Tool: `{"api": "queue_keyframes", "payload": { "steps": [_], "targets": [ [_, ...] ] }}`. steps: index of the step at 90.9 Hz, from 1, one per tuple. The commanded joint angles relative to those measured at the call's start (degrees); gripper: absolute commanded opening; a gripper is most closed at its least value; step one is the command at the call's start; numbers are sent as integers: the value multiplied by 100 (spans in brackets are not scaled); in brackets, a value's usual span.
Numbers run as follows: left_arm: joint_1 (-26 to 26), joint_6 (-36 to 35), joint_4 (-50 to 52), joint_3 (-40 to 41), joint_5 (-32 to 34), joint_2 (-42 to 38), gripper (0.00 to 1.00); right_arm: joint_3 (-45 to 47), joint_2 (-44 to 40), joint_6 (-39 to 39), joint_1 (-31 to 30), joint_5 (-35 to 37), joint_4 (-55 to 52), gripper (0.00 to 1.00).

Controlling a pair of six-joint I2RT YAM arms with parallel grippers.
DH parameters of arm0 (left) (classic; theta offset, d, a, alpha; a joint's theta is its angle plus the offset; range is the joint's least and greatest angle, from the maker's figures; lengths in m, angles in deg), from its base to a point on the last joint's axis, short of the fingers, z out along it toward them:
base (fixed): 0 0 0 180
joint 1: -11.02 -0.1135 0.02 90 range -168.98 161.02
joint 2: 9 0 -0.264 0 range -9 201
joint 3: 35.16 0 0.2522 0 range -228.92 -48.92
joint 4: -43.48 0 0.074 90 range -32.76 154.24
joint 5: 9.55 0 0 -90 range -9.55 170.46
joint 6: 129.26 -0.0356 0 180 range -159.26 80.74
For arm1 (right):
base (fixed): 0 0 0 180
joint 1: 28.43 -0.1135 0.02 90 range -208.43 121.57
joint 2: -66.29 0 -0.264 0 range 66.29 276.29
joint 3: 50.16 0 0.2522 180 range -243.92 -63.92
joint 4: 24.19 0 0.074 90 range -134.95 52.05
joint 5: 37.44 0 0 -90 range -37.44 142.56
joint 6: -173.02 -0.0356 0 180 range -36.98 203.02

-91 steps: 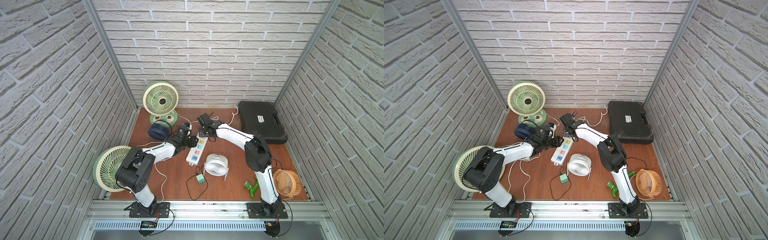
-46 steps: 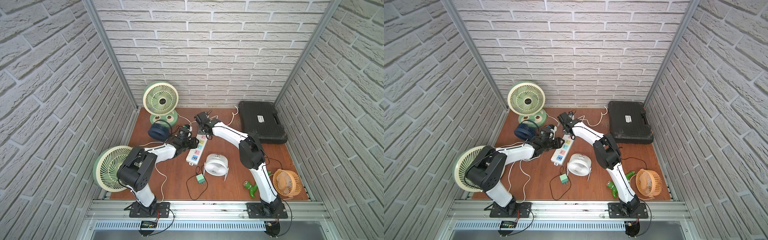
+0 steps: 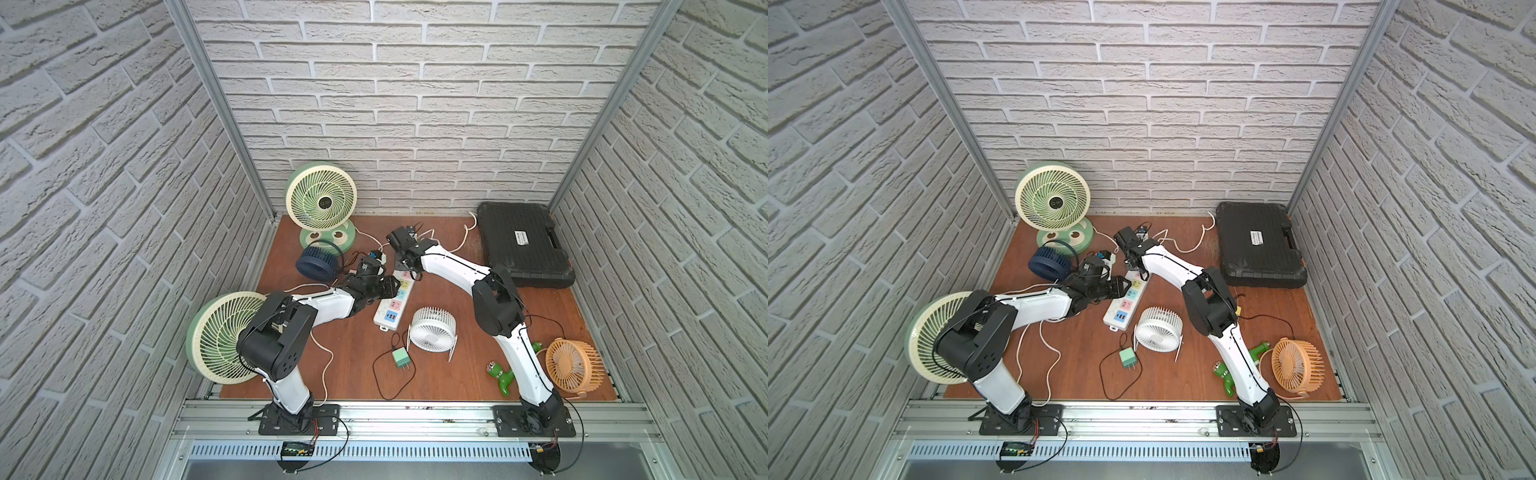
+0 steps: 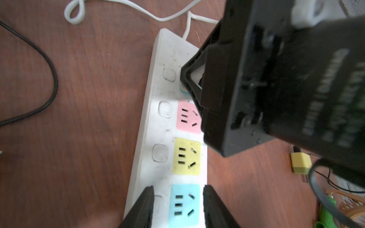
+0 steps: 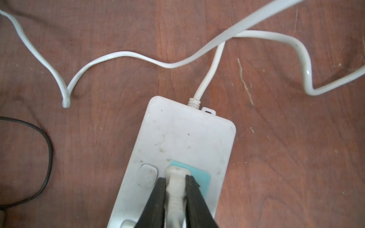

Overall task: Unplug the desk fan from the power strip
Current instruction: Remove the plug from the socket.

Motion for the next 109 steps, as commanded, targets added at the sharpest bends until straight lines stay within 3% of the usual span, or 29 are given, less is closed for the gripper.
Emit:
{"api": "queue_keyframes", "payload": {
  "steps": [1,13,27,57,109],
  "targets": [
    [68,77,-226,-104,-48,169,46,-111,45,35,-44,143,-37,15],
    [170,97,-237,-242,-49,296,46,-59,21,49,-53,164,-40,3],
    [200,199,-278,-365,-51,417,43,45,-39,50,-55,205,25,3],
    [204,345,-628,-466,-287,518,0,87,-58,57,-57,156,76,3],
    [199,652,-570,-648,-162,1189,0,131,-135,104,-70,27,217,3]
  ]
}}
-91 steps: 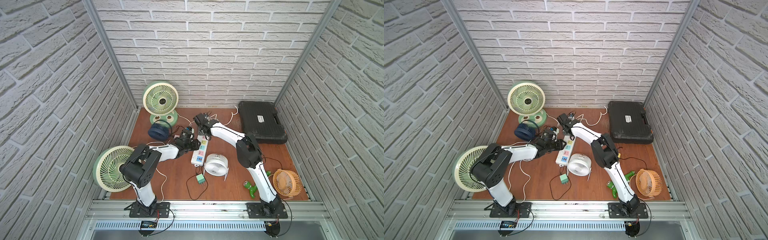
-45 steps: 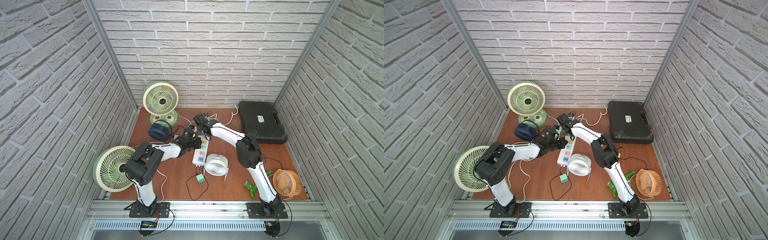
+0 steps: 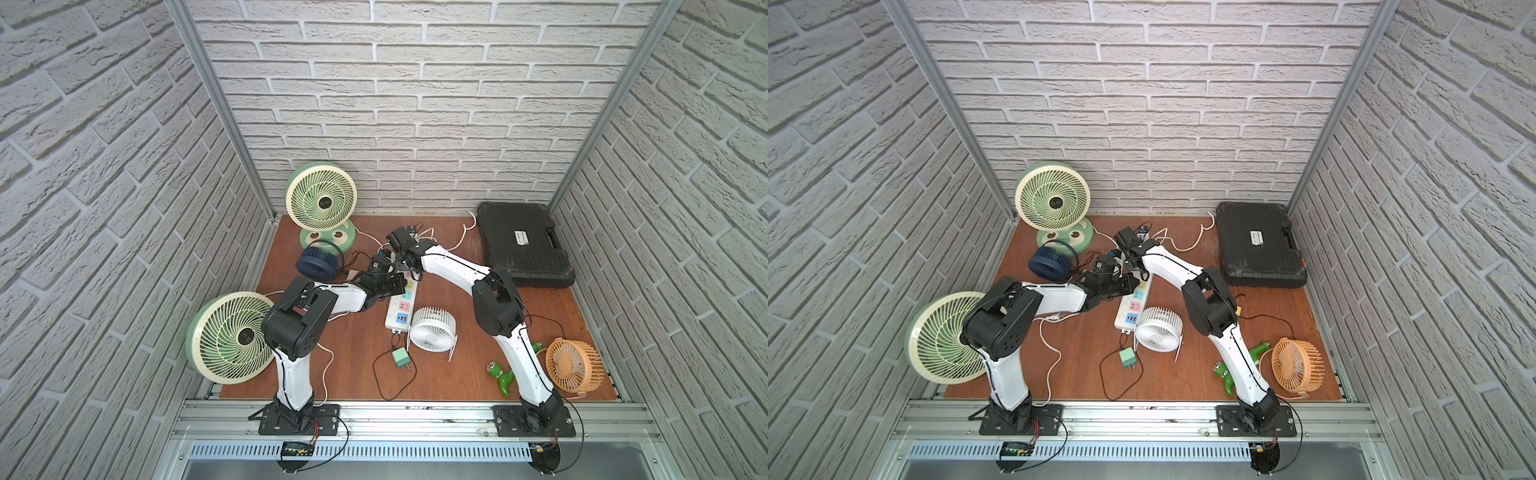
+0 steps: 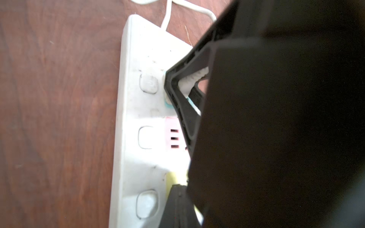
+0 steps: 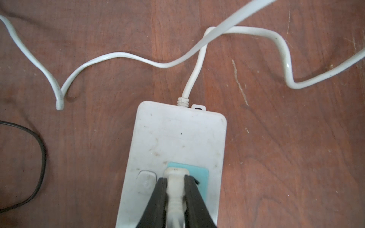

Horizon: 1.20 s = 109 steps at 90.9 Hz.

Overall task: Unplug the desk fan from the power strip
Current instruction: Remove the plug from the socket.

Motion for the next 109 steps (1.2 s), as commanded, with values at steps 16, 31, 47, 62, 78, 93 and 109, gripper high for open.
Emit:
{"api": "queue_keyframes", "payload": {
  "steps": [16,31,47,62,78,93,109],
  "targets": [
    [-29,116,96,-8,117,279,0,399,-270,58,-98,-838,785,3],
    [-70,161,86,64,155,296,0,459,-424,110,-116,113,496,3],
    [-90,168,155,98,199,321,0,830,-652,84,-31,-124,956,3],
    [-93,165,178,112,204,336,0,451,-531,196,-276,-435,823,3],
    [-125,149,195,140,222,307,0,-133,-279,368,-415,576,-56,3],
    [-137,151,160,166,196,336,0,427,-598,80,-19,-684,388,3],
    [-156,143,98,181,156,308,0,523,-851,310,-23,-390,457,3]
  ]
}}
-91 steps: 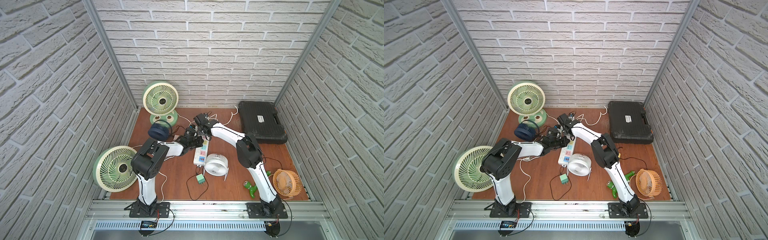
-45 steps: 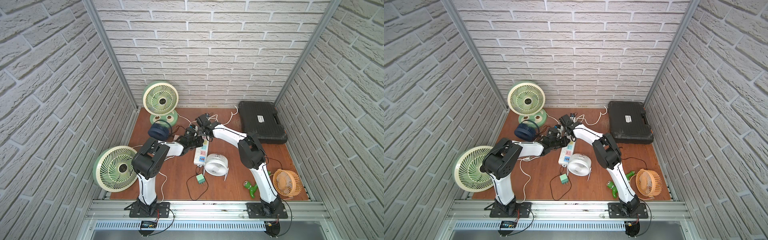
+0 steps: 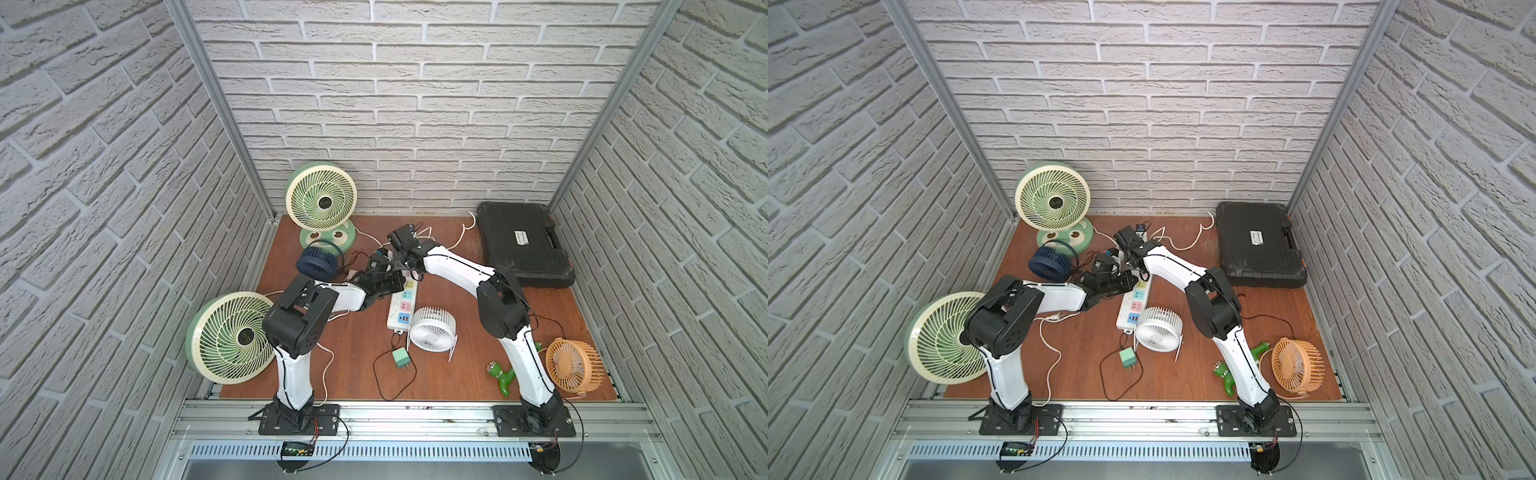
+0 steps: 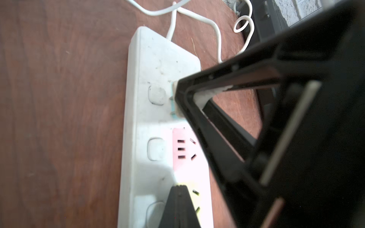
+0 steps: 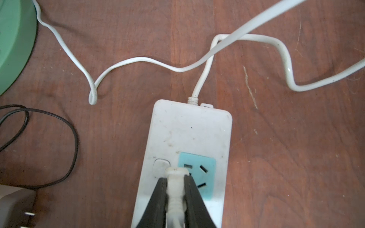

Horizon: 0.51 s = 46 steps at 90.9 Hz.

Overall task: Unplug the desk fan from the power strip
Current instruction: Remove the plug from the socket.

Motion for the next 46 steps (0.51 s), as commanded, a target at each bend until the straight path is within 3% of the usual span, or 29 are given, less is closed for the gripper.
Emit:
{"api": "queue_keyframes", "payload": {
  "steps": [1,21,46],
  "targets": [
    [-33,-85,304,177,66,202,0,103,-456,130,3,-93,86,3],
    [-55,-127,102,250,-40,91,0,37,-587,456,34,-281,222,3],
    [-91,-451,223,311,4,-537,0,-136,-564,897,194,-1229,765,3]
  ]
}}
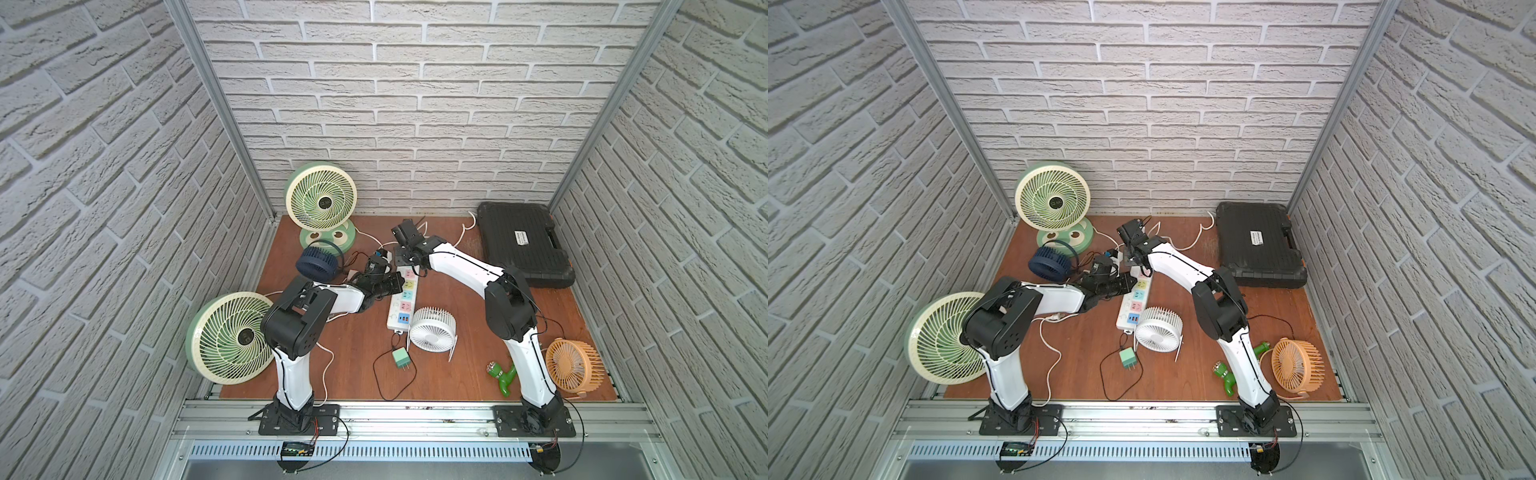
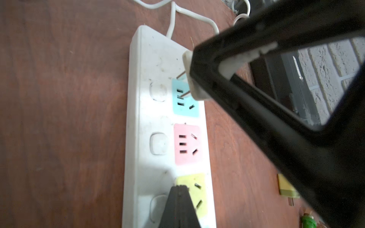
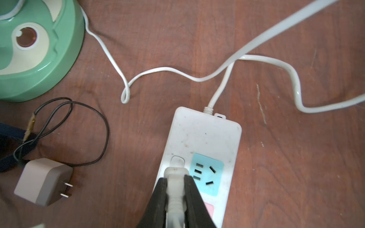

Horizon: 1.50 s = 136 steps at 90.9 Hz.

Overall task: Unplug the desk fan from the power strip
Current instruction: Remove the plug from the socket, then place the plug at the center of the board.

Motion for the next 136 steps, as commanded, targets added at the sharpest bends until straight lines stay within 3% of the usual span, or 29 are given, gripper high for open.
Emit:
{"api": "queue_keyframes", "payload": {
  "steps": [1,23,56,100,117,136],
  "targets": [
    [-64,-292,258,114,47,-388,0,-195,-266,256,98,-591,513,3],
    [-76,-675,748,301,369,-1432,0,-786,215,174,280,-1369,836,4],
    [-210,-1065,1662,970,1022,-3371,0,-2118,1361,-51,431,-1958,1088,4],
    [-456,-1245,3458,2207,2348,-6827,0,-3488,2643,-542,565,-2491,1140,6],
    [-527,-1223,3908,2402,2519,-7560,0,-3679,2735,-616,573,-2554,1118,15],
    [-573,-1232,3968,2430,2493,-7638,0,-3680,2630,-532,574,-2628,1039,28]
  ]
}}
